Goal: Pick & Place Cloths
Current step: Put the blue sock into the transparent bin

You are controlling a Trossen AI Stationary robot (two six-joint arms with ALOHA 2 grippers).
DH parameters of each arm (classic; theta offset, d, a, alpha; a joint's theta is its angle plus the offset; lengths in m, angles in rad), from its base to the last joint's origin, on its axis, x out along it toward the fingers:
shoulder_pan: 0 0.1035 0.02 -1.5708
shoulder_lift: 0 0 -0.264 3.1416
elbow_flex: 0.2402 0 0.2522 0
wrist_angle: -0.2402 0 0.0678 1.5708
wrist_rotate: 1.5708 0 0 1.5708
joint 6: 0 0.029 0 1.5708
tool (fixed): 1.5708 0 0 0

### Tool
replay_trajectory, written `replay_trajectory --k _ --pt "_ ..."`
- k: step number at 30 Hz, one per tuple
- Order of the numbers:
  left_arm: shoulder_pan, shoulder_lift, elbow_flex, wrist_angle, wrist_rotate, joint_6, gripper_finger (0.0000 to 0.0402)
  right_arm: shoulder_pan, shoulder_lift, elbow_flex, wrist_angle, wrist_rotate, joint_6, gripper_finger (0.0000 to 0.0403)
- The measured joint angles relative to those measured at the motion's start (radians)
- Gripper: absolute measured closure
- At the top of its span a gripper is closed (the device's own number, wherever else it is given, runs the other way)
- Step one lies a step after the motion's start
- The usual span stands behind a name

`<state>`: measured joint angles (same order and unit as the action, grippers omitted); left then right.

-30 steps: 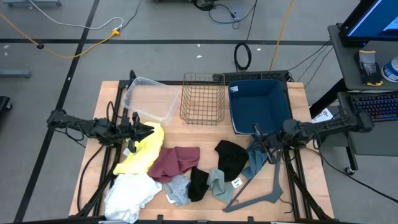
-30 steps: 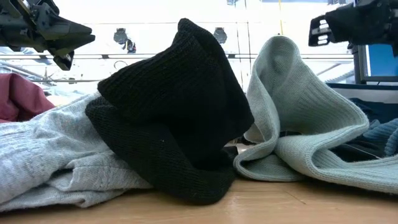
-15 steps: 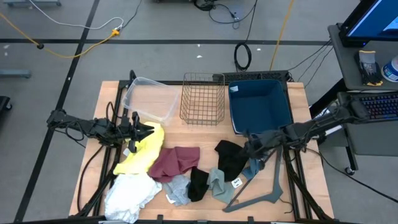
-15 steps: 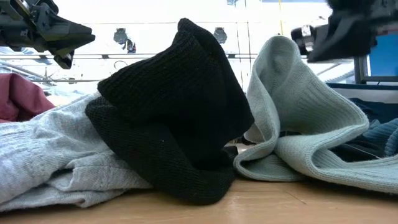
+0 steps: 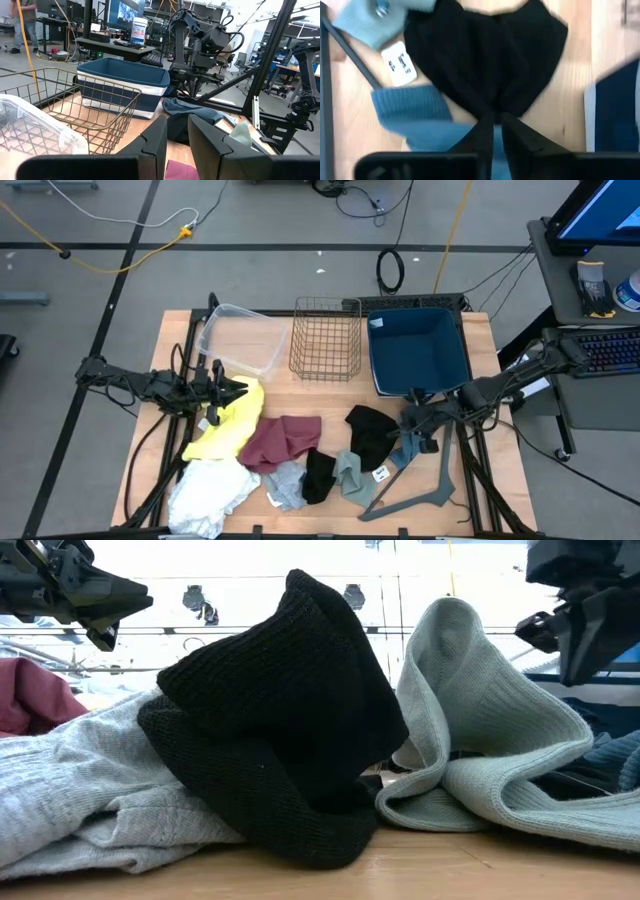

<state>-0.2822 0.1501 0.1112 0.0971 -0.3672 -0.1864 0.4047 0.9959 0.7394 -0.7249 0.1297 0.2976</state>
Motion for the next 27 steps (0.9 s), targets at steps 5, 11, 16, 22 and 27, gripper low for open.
replay_trajectory --k 5,11,16,22,27 --pt "0.000 0.000 0.000 -0.001 0.000 0.000 0.0321 0.010 0.000 0.016 -0.120 -0.061 0.119 0.0304" --pt "0.000 0.000 0.000 -0.001 0.000 0.000 0.0321 0.010 0.020 0.017 -0.205 -0.217 0.184 0.0245" --pt "0.000 0.000 0.000 -0.008 0.000 0.000 0.0321 0.010 0.070 0.017 -0.265 -0.207 0.182 0.0233" --pt "0.000 0.000 0.000 -0.028 0.000 0.000 0.0321 0.010 0.130 0.017 -0.260 -0.160 0.130 0.0239" --pt "0.000 0.000 0.000 -0.028 0.000 0.000 0.0321 0.010 0.164 0.017 -0.256 -0.153 0.082 0.0240"
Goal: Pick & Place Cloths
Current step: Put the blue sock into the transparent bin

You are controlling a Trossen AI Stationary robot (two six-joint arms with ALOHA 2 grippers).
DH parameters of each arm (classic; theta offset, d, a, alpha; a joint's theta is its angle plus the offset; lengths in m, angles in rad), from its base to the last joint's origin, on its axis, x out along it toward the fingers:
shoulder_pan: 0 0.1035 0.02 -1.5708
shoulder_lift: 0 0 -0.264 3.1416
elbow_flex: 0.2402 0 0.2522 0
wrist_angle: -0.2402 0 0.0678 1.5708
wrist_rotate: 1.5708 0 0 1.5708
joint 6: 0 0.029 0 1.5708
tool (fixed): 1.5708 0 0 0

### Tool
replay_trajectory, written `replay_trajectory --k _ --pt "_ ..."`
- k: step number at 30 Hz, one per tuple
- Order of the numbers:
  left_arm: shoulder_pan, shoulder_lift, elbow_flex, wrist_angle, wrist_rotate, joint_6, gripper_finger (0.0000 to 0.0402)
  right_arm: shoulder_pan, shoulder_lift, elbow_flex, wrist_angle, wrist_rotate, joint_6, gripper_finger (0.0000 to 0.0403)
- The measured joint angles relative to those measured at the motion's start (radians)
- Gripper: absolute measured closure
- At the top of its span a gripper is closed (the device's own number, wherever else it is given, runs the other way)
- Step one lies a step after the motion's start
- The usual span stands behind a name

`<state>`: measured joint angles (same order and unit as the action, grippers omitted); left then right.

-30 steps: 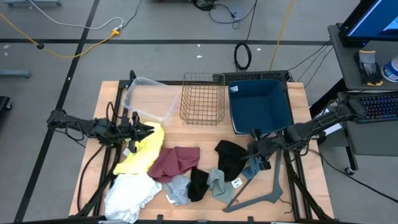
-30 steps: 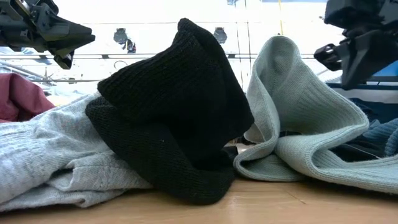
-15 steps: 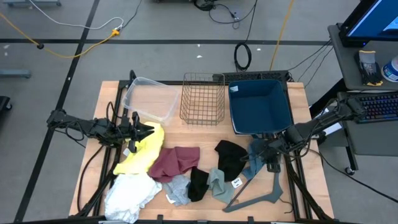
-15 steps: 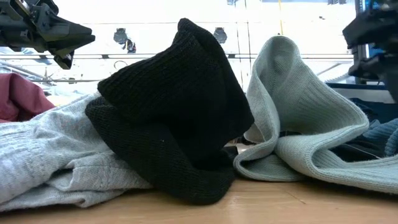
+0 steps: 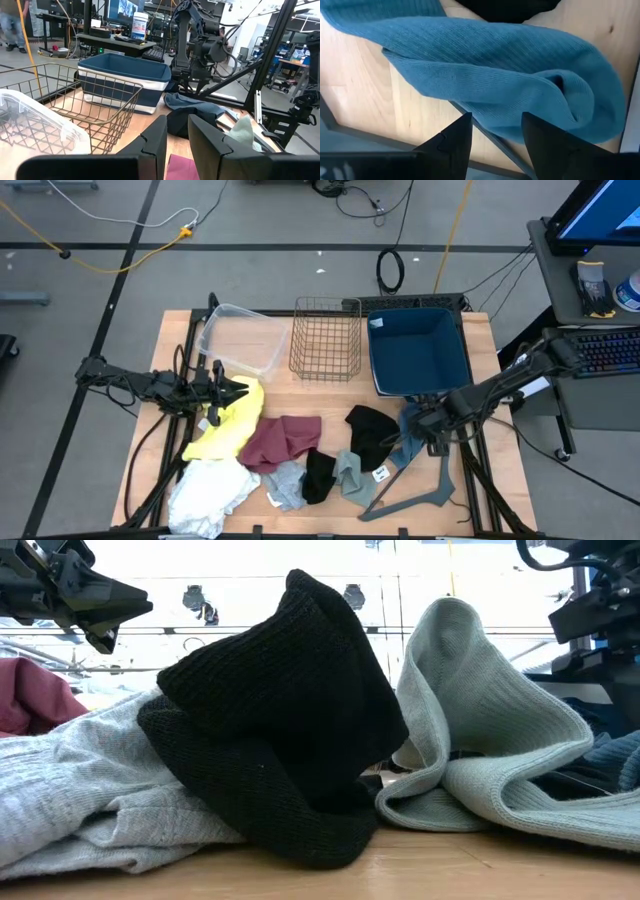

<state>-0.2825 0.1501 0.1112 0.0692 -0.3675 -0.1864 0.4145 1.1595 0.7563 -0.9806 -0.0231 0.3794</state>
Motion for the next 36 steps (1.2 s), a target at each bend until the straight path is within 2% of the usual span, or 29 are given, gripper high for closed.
replay_trajectory --k 3,8,14,24,28,36 --pt "0.000 0.000 0.000 0.000 0.000 0.000 0.0321 0.000 0.003 0.000 0.009 0.004 -0.025 0.0241" --pt "0.000 0.000 0.000 0.000 0.000 0.000 0.0321 0.000 0.004 0.000 0.037 0.077 -0.092 0.0241" --pt "0.000 0.000 0.000 0.000 0.000 0.000 0.0321 0.000 0.029 -0.001 0.045 0.083 -0.160 0.0241" --pt "0.000 0.000 0.000 0.000 0.000 0.008 0.0321 0.000 0.208 -0.005 0.048 0.171 -0.158 0.0241" --pt "0.000 0.000 0.000 0.000 0.000 0.008 0.0321 0.000 0.271 -0.006 0.055 0.165 -0.150 0.0241" --pt "0.000 0.000 0.000 0.001 0.000 0.008 0.0321 0.004 0.338 -0.009 0.147 0.072 -0.187 0.0243"
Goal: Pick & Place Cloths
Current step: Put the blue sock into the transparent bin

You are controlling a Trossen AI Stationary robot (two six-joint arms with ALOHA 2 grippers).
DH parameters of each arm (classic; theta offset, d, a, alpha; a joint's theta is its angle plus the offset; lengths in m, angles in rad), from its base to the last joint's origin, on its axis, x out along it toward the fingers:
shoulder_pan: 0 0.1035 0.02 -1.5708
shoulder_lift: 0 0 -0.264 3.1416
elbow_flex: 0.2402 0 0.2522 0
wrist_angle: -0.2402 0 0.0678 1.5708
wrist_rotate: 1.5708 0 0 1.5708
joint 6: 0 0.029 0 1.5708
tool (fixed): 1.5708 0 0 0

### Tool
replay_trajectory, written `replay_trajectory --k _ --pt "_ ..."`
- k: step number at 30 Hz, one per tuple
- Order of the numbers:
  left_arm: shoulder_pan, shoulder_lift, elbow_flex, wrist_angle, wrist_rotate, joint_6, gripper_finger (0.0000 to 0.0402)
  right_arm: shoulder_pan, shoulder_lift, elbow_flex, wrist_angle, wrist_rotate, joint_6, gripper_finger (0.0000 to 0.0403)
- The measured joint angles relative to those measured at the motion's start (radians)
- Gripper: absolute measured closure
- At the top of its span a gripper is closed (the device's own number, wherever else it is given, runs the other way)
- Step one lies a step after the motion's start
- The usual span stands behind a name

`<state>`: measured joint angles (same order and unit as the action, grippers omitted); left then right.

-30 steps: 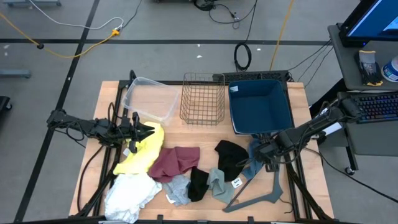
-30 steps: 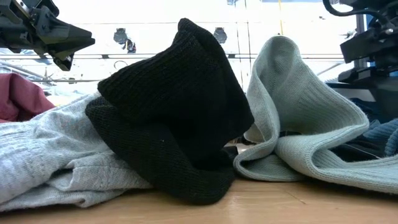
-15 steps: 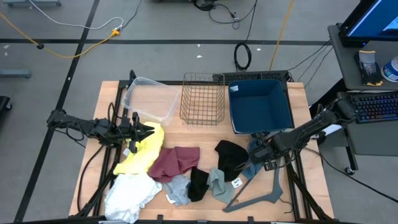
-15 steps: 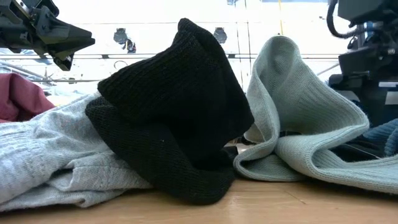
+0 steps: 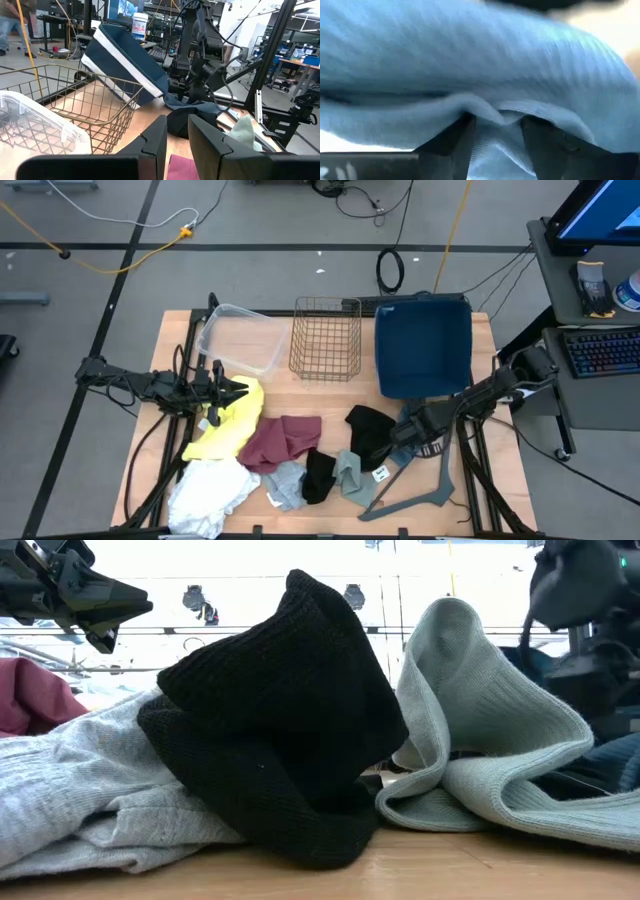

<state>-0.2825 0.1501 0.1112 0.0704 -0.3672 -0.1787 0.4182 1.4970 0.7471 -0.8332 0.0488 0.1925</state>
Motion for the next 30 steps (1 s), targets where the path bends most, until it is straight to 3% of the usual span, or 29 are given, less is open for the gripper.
replay_trajectory --k 7,14,20,30 --pt "0.000 0.000 0.000 0.000 0.000 -0.004 0.0321 0.021 -0.026 -0.001 0.019 -0.006 0.008 0.0288" --pt "0.000 0.000 0.000 0.000 0.000 -0.005 0.0321 0.029 -0.048 -0.002 0.023 -0.019 0.031 0.0390" --pt "0.000 0.000 0.000 0.001 0.001 -0.014 0.0321 0.030 -0.049 0.022 -0.001 -0.027 0.072 0.0398" --pt "0.000 0.000 0.000 0.012 0.002 -0.045 0.0321 0.069 -0.050 0.232 -0.159 0.051 0.085 0.0401"
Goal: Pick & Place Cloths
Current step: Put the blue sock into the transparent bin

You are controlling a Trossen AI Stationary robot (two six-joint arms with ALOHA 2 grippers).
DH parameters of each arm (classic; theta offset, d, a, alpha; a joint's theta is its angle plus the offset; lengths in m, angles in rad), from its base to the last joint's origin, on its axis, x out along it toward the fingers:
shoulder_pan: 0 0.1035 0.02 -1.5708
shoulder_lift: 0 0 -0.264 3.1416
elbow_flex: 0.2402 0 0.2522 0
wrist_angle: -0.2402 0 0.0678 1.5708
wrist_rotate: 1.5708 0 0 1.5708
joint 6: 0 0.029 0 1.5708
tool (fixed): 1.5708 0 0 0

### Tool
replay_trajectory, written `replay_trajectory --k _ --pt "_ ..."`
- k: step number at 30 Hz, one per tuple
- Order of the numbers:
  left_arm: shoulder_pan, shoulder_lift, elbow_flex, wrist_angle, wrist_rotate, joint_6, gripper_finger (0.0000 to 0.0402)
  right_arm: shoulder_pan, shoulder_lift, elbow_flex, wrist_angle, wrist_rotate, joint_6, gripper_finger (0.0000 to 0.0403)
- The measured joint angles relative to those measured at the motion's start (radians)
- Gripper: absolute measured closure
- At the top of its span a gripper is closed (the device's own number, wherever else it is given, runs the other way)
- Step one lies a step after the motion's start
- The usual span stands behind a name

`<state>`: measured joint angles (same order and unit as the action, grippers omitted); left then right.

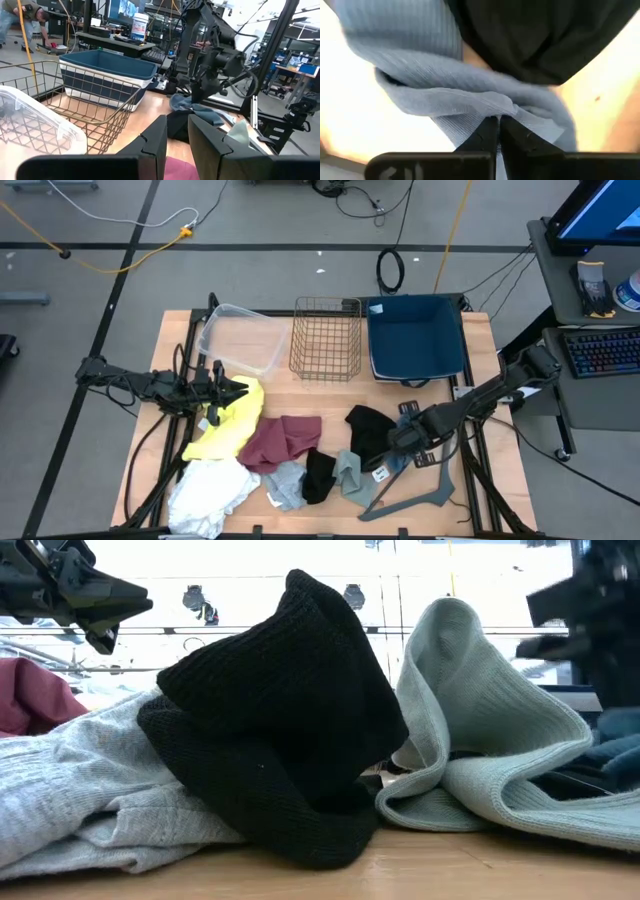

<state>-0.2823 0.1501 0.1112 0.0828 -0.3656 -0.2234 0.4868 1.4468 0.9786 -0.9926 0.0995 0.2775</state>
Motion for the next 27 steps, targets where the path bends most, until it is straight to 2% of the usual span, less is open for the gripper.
replay_trajectory --k 11,15,21,27 --pt "0.000 0.002 0.000 0.103 0.036 -0.004 0.0321 0.013 0.000 0.210 -0.115 0.116 -0.036 0.0402" --pt "0.000 0.030 0.000 0.157 0.057 -0.050 0.0321 0.013 0.000 0.292 -0.142 0.171 -0.080 0.0402" --pt "0.000 0.155 0.000 0.308 0.131 -0.101 0.0321 0.013 0.000 0.446 -0.142 0.303 -0.184 0.0402" --pt "-0.001 0.339 0.000 0.569 0.166 -0.040 0.0318 0.013 0.000 0.573 -0.044 0.435 -0.408 0.0403"
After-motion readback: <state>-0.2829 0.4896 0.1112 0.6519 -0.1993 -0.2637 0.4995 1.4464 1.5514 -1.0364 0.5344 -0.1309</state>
